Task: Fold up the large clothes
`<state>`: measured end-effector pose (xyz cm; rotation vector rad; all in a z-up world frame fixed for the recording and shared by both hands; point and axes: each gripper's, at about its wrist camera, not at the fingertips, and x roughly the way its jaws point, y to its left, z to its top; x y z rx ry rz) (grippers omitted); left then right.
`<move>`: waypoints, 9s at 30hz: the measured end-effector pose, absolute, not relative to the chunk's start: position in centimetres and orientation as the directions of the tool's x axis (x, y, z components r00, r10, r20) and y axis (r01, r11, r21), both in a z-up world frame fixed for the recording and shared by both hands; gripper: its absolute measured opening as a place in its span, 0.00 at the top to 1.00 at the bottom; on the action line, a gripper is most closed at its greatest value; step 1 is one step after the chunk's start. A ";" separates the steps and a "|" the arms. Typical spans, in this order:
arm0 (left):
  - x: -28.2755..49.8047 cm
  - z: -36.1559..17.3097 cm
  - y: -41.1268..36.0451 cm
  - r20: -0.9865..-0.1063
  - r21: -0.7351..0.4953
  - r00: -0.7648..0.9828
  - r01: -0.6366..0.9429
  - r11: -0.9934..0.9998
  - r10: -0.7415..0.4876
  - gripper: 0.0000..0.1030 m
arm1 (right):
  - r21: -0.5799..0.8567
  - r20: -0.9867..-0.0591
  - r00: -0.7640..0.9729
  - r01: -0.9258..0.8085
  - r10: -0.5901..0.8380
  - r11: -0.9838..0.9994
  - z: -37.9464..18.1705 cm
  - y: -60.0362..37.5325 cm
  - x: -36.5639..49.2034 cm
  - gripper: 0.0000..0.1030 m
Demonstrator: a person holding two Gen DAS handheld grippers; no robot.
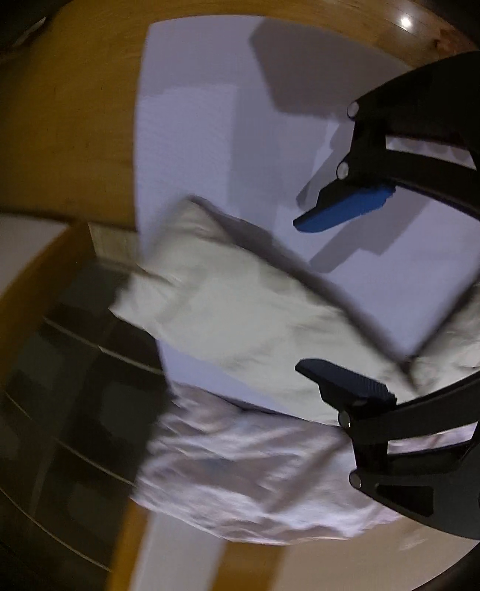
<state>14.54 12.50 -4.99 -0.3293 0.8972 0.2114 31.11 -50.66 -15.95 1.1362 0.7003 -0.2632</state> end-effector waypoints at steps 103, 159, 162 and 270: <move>-2.1 -13.4 43.6 -0.729 -0.625 0.624 -0.774 0.098 0.282 0.84 | 0.090 -0.830 0.465 -0.433 0.308 0.897 -12.9 4.2 39.4 0.51; 27.1 -4.5 4.4 -0.773 -0.291 0.599 -0.041 0.956 -0.210 0.39 | 0.350 -0.659 0.549 -0.381 0.514 0.856 -4.0 -11.7 35.5 0.51; 26.2 -4.5 7.3 -0.788 -0.249 0.601 -0.109 0.962 -0.135 0.38 | 0.369 -0.654 0.483 -0.468 0.582 0.803 -3.8 -8.7 35.2 0.65; 27.6 3.1 27.7 -0.649 -0.261 0.748 -0.389 0.884 0.138 0.83 | 0.332 -0.595 0.728 -0.165 0.342 0.929 0.9 -18.8 43.7 0.85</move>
